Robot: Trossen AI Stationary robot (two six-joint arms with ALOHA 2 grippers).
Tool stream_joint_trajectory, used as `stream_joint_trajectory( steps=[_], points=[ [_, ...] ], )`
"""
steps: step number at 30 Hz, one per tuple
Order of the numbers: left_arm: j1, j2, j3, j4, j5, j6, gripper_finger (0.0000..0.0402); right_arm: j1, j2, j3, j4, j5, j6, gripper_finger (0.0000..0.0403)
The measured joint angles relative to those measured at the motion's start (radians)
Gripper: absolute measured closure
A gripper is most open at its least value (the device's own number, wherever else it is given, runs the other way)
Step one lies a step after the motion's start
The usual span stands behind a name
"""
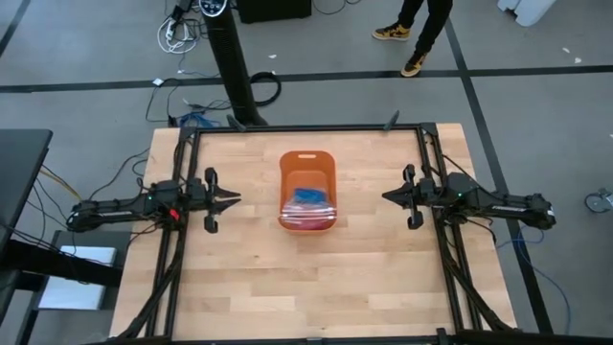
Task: Roll bandage
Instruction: Return to Home Position
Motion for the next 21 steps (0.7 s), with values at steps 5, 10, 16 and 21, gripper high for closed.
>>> stream_joint_trajectory(
  steps=[5,10,16,21],
  points=[
    [0.003,0.001,0.000,-0.004,0.014,-0.026,0.0331,0.000,-0.001,0.000,-0.011,0.047,-0.013,0.0403],
    [0.005,0.001,0.000,0.004,-0.053,-0.020,0.0331,-0.001,-0.001,-0.001,-0.043,0.154,-0.062,0.0402],
    [0.005,0.004,0.000,0.001,-0.047,-0.015,0.0331,-0.001,-0.001,-0.001,-0.046,0.153,-0.063,0.0392],
    [0.005,0.004,0.000,0.005,-0.066,0.026,0.0331,-0.001,0.002,-0.001,-0.046,0.161,-0.041,0.0386]
  ],
)
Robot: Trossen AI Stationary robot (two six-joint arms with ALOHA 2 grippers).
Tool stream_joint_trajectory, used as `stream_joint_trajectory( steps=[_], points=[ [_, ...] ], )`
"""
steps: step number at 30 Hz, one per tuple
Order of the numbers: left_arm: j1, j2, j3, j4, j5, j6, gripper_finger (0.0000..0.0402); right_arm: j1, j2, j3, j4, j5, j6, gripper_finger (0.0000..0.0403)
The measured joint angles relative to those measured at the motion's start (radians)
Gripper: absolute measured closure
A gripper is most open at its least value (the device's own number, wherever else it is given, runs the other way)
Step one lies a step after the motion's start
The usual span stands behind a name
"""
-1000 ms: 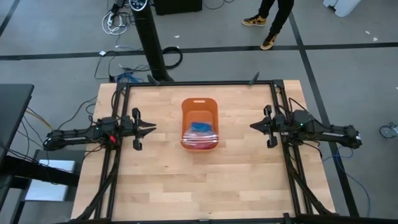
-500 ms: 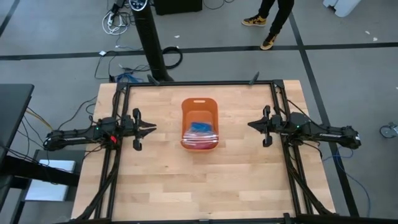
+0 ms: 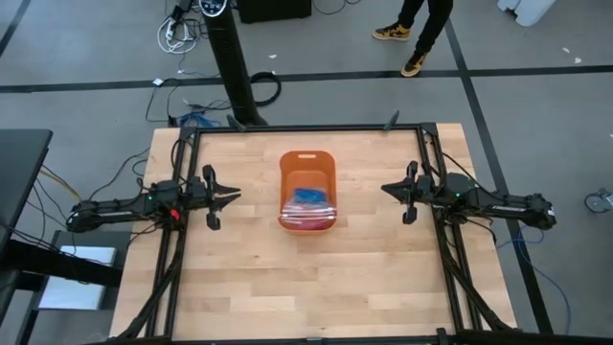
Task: Roll bandage
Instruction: Return to Home Position
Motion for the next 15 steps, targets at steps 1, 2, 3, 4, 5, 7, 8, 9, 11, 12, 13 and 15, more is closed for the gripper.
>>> stream_joint_trajectory(
  steps=[1,2,3,4,5,7,8,9,11,12,13,15],
  points=[
    [0.000,0.000,0.000,0.000,0.001,0.001,0.0331,0.000,0.003,0.000,0.001,0.007,0.012,0.0386],
    [0.000,0.000,0.000,0.001,0.002,0.002,0.0331,0.000,0.006,0.000,0.001,0.009,0.013,0.0386],
    [0.000,0.000,0.000,0.003,0.002,0.002,0.0331,0.000,0.009,0.000,0.001,0.009,0.006,0.0386],
    [0.000,0.000,0.000,0.008,0.000,0.002,0.0331,0.000,0.010,0.000,0.001,0.009,-0.006,0.0386],
    [0.000,0.001,0.000,0.014,-0.004,0.003,0.0331,0.000,0.010,0.000,0.001,0.009,-0.020,0.0386],
    [0.000,0.001,0.000,0.043,-0.005,0.003,0.0331,0.000,0.010,0.000,0.002,0.009,-0.058,0.0388],
    [0.000,0.001,0.000,0.059,-0.005,0.003,0.0331,0.000,0.010,0.000,0.001,0.009,-0.071,0.0388],
    [0.000,0.001,0.000,0.071,-0.005,0.003,0.0331,0.000,0.010,0.000,0.001,0.009,-0.077,0.0389],
    [0.000,0.001,0.000,0.089,-0.004,0.003,0.0331,0.000,0.010,0.000,0.002,0.009,-0.076,0.0390],
    [0.000,0.001,-0.001,0.097,-0.004,0.003,0.0331,0.000,0.010,0.000,0.002,0.009,-0.075,0.0390],
    [0.000,0.001,-0.001,0.100,-0.004,0.003,0.0331,0.000,0.010,0.000,0.002,0.009,-0.075,0.0390],
    [0.000,0.001,-0.001,0.107,-0.003,0.003,0.0331,0.000,0.010,0.000,0.002,0.009,-0.075,0.0389]
  ],
)
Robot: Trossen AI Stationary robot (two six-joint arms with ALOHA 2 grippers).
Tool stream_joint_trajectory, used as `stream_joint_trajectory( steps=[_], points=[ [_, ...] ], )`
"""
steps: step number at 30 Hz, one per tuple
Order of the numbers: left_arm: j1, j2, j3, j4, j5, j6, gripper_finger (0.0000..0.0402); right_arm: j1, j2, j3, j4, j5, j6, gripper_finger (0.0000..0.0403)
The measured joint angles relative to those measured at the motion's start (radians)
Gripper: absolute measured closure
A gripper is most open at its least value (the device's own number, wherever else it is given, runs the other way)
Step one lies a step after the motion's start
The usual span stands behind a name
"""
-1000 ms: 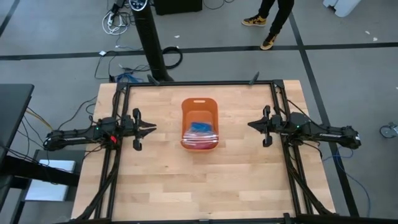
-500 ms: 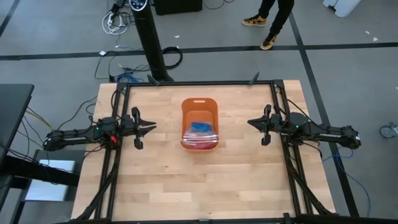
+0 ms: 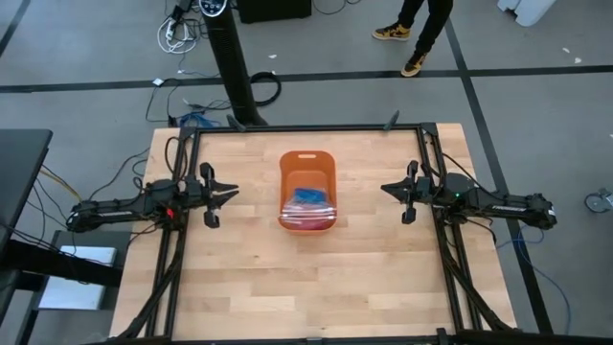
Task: Roll bandage
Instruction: Return to Home Position
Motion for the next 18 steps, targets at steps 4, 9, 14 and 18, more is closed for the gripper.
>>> stream_joint_trajectory(
  steps=[4,9,14,18],
  points=[
    [0.000,0.000,0.000,0.002,0.004,0.000,0.0331,0.000,0.000,0.000,0.000,0.000,0.000,0.0386],
    [0.000,0.000,0.000,0.004,0.005,0.000,0.0331,0.000,0.000,0.000,0.000,0.000,0.000,0.0390],
    [0.000,0.000,0.000,0.005,0.005,0.000,0.0331,0.000,0.000,-0.001,0.000,0.001,0.000,0.0392],
    [0.000,0.000,0.000,0.005,0.005,0.000,0.0331,0.000,0.000,-0.001,0.000,0.000,0.000,0.0389]
  ],
)
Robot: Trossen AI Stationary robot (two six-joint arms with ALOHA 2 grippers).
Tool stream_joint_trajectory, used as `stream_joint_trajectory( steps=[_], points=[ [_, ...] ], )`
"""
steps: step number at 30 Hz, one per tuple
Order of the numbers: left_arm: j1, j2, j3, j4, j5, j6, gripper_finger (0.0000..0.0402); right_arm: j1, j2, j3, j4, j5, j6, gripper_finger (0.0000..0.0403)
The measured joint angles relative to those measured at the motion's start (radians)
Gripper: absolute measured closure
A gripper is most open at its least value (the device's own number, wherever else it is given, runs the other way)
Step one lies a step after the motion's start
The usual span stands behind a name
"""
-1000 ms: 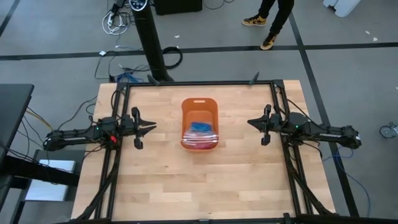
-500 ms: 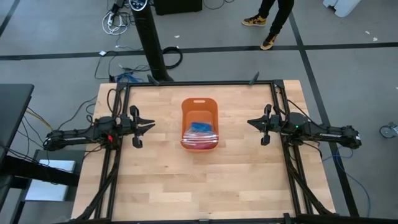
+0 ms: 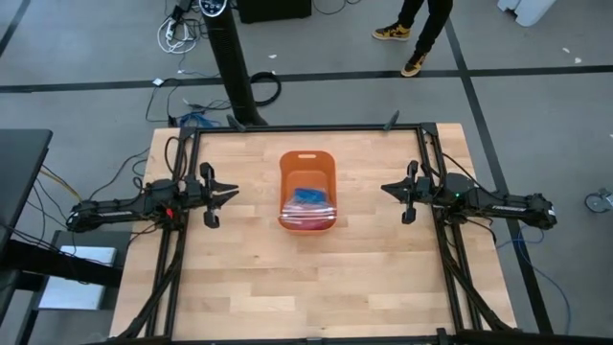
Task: Roll bandage
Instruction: Return to Home Position
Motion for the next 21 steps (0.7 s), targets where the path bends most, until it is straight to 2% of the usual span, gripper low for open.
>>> stream_joint_trajectory(
  steps=[21],
  points=[
    [0.000,0.000,0.000,0.000,0.000,0.000,0.0330,0.000,0.000,0.000,0.000,0.000,0.000,0.0389]
  ],
)
